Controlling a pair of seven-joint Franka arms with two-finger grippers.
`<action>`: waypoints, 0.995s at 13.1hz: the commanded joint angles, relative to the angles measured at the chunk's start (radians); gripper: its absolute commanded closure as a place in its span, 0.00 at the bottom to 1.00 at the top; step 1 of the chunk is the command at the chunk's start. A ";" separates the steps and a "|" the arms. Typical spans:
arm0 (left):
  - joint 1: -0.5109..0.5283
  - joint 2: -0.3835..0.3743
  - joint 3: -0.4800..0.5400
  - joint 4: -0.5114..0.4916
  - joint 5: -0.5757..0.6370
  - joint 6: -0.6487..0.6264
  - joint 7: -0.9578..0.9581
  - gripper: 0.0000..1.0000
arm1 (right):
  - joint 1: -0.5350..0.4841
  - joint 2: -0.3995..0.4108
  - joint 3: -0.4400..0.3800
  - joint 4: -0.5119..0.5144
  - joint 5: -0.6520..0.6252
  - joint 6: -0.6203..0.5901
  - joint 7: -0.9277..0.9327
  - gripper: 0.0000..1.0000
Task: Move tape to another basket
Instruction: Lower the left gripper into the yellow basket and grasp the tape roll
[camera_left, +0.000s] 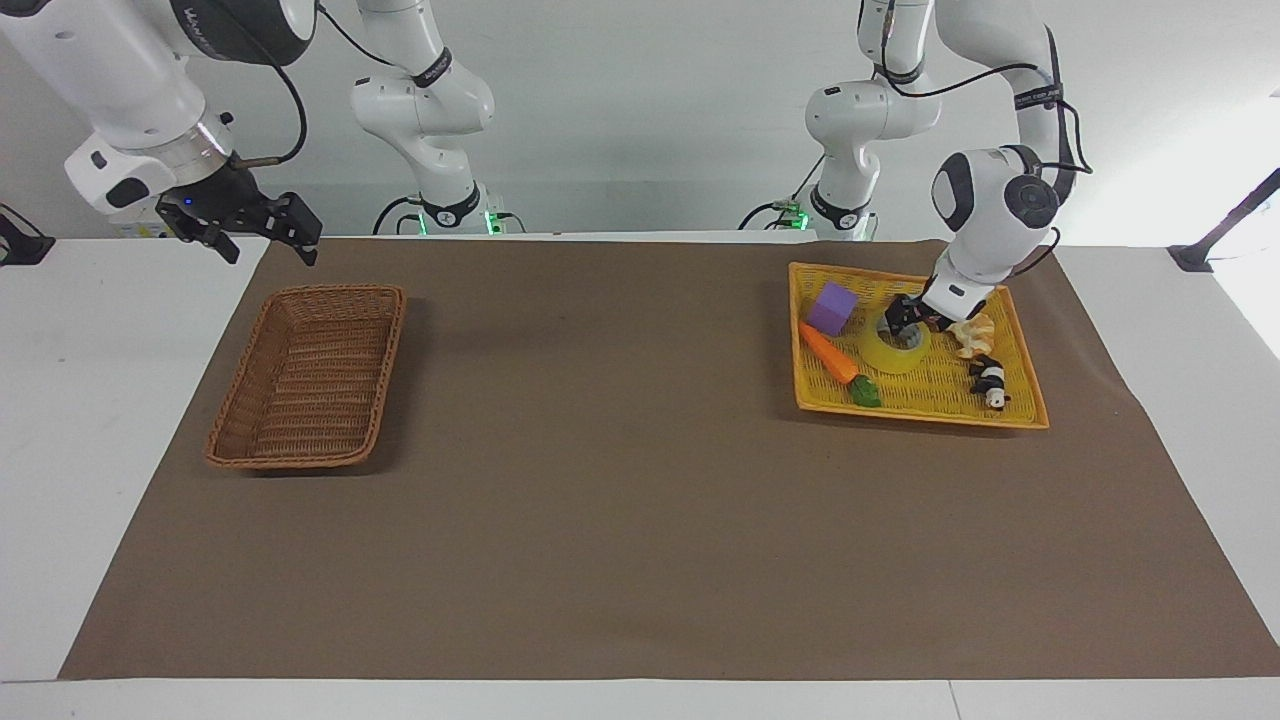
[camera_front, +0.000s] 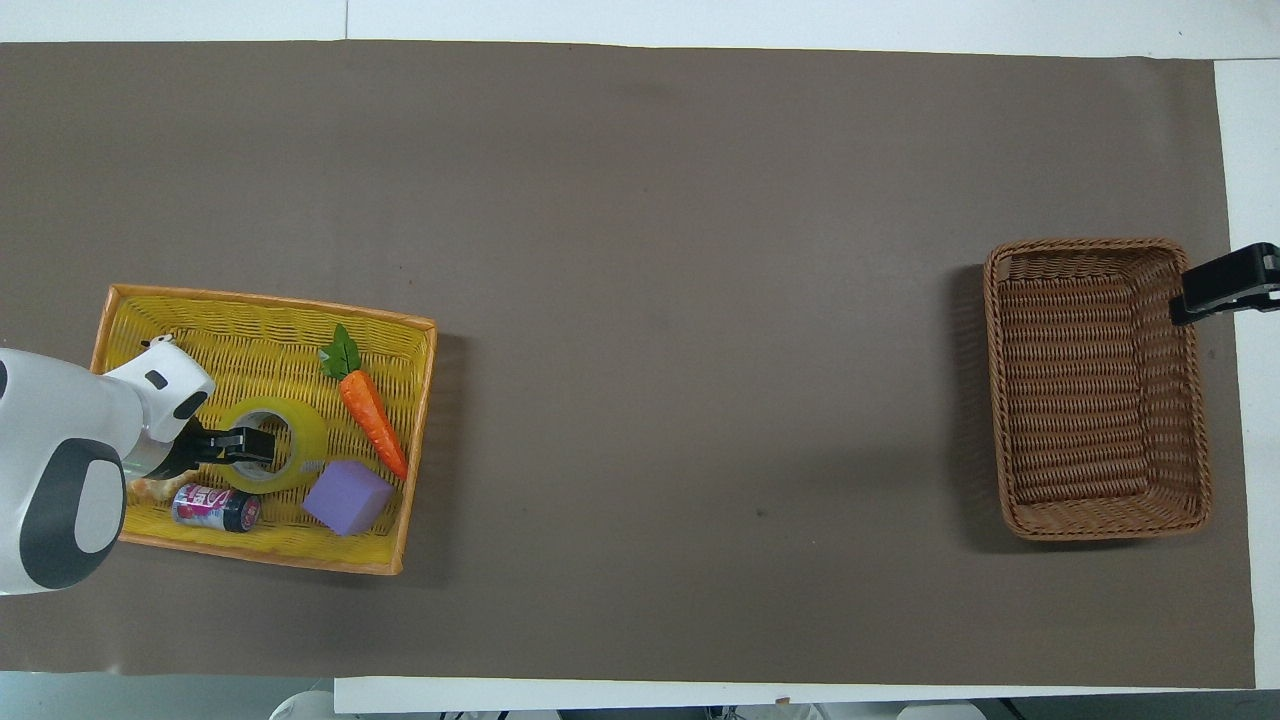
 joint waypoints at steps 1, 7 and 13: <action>-0.004 -0.005 0.001 -0.023 -0.011 0.030 0.009 0.16 | 0.001 -0.019 0.001 -0.020 0.001 -0.003 0.011 0.01; 0.000 0.004 0.001 -0.037 -0.011 0.045 0.009 0.28 | -0.001 -0.019 0.001 -0.020 0.001 -0.003 0.010 0.01; -0.003 0.029 0.001 -0.036 -0.011 0.042 -0.003 0.50 | 0.001 -0.019 0.001 -0.020 0.002 -0.003 0.010 0.01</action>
